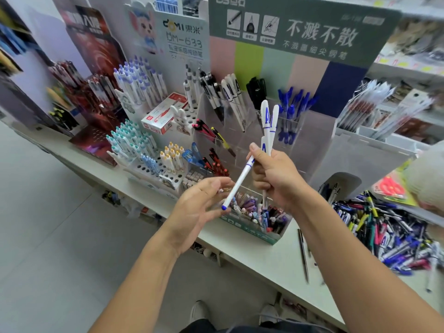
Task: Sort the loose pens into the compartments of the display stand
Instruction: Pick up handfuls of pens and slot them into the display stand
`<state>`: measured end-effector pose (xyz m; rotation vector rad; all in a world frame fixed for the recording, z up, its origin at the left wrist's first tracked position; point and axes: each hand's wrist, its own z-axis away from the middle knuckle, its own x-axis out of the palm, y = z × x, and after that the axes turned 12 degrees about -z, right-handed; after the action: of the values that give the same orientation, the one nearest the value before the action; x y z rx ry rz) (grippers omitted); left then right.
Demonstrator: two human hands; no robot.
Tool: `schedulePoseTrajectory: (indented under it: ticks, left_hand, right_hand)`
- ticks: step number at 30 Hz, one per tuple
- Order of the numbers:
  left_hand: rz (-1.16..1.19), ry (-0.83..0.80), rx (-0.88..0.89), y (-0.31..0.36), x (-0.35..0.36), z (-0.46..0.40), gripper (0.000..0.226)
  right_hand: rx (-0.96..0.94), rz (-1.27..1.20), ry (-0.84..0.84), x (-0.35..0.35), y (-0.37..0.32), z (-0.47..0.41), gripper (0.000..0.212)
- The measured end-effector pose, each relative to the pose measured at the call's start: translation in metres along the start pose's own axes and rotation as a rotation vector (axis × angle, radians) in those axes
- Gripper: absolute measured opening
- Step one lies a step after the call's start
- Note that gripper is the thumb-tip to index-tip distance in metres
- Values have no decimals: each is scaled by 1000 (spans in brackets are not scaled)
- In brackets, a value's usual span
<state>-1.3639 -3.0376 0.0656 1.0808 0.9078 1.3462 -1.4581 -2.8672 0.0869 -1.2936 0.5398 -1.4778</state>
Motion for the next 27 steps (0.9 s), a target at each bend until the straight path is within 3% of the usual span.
schedulePoseTrajectory:
  ticks: [4, 8, 11, 14, 17, 19, 20, 23, 25, 27]
  left_hand:
    - [33, -227, -260, 9, 12, -2, 71]
    - [176, -250, -284, 16, 28, -5, 50]
    - [-89, -146, -200, 12, 29, -12, 37]
    - [-275, -219, -139, 10, 34, -13, 43]
    - [-388, -274, -131, 11, 32, -11, 47]
    - [-500, -223, -111, 13, 15, -14, 63]
    - [-449, -156, -96, 17, 5, -15, 72]
    - [38, 119, 29, 39, -17, -19, 85]
    - [104, 212, 149, 55, -24, -27, 73]
    - [-2, 245, 188, 67, -20, -37, 46]
  right_hand:
    - [-45, 17, -53, 8, -9, -3, 33]
    - [-150, 45, -42, 16, -10, -2, 33]
    - [-190, 101, -9, 18, -9, -2, 37]
    - [-194, 203, 11, 23, -3, 0, 43]
    - [-139, 57, -68, 25, -6, 3, 41]
    - [-97, 43, -125, 20, -12, 6, 37]
    - [-66, 114, -156, 16, -15, 8, 36]
    - [90, 514, -318, 5, -15, 13, 36]
    - [203, 682, -438, 7, -9, 16, 34]
    - [290, 700, -491, 11, -5, 17, 37]
